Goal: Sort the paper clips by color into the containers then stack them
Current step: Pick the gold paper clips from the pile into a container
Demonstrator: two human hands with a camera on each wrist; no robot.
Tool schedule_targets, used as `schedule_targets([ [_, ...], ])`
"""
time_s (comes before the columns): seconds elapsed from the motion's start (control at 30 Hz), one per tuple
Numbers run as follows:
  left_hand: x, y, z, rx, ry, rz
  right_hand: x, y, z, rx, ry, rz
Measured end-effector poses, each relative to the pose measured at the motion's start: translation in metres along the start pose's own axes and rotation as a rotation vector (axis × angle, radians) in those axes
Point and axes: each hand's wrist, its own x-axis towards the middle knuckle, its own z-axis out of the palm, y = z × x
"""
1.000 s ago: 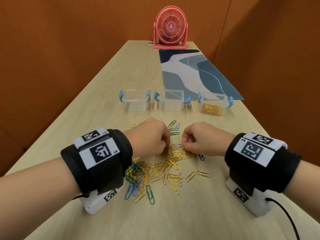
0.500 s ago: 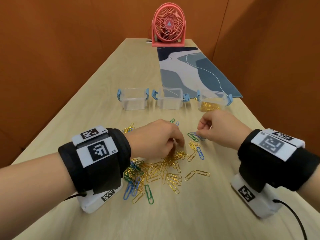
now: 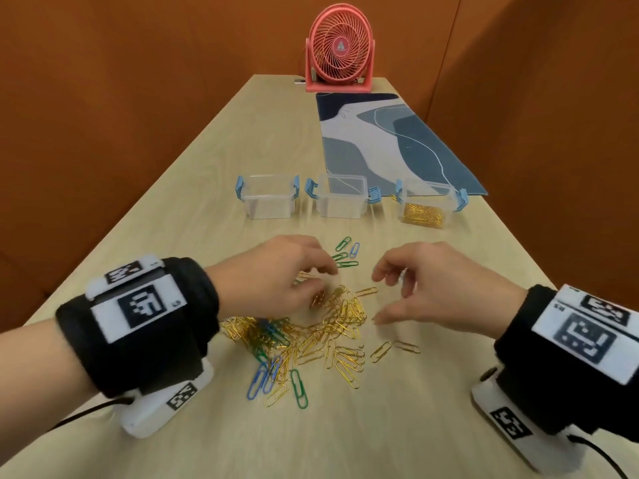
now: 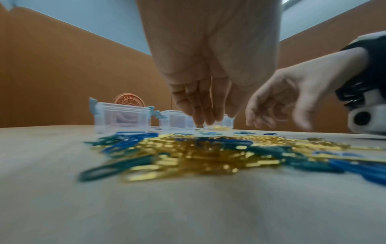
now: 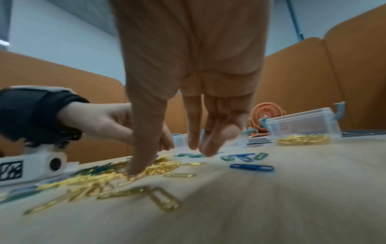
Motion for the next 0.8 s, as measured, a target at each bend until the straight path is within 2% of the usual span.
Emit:
schedule_targets([
  [0.1, -0.009, -0.010, -0.002, 0.050, -0.071, -0.072, 0.002, -0.012, 0.012, -0.085, -0.102, -0.010],
  [0.17, -0.012, -0.007, 0.001, 0.038, -0.134, -0.052, 0.008, -0.019, 0.018, -0.069, -0.087, -0.019],
  [0.23, -0.013, 0.000, 0.004, 0.011, -0.136, -0.008, 0.011, -0.024, 0.021, -0.032, -0.076, -0.032],
  [0.3, -0.015, 0.000, 0.002, -0.007, -0.046, -0.035, 0.013, -0.027, 0.021, -0.018, -0.075, -0.056],
  [0.37, -0.021, -0.008, -0.002, 0.010, 0.104, -0.118, 0.011, -0.027, 0.018, 0.003, -0.059, -0.075],
  [0.43, -0.029, -0.015, -0.004, 0.073, 0.150, -0.144, 0.009, -0.026, 0.016, 0.016, -0.057, -0.108],
  [0.57, -0.044, -0.016, -0.001, 0.044, 0.017, -0.058, 0.005, -0.030, 0.023, -0.076, -0.119, -0.183],
  [0.73, -0.037, -0.010, -0.001, -0.003, 0.020, -0.039, 0.005, -0.035, 0.024, -0.058, -0.119, -0.173],
  [0.8, -0.028, -0.004, -0.001, 0.004, -0.023, -0.021, 0.006, -0.034, 0.023, -0.057, -0.114, -0.152],
])
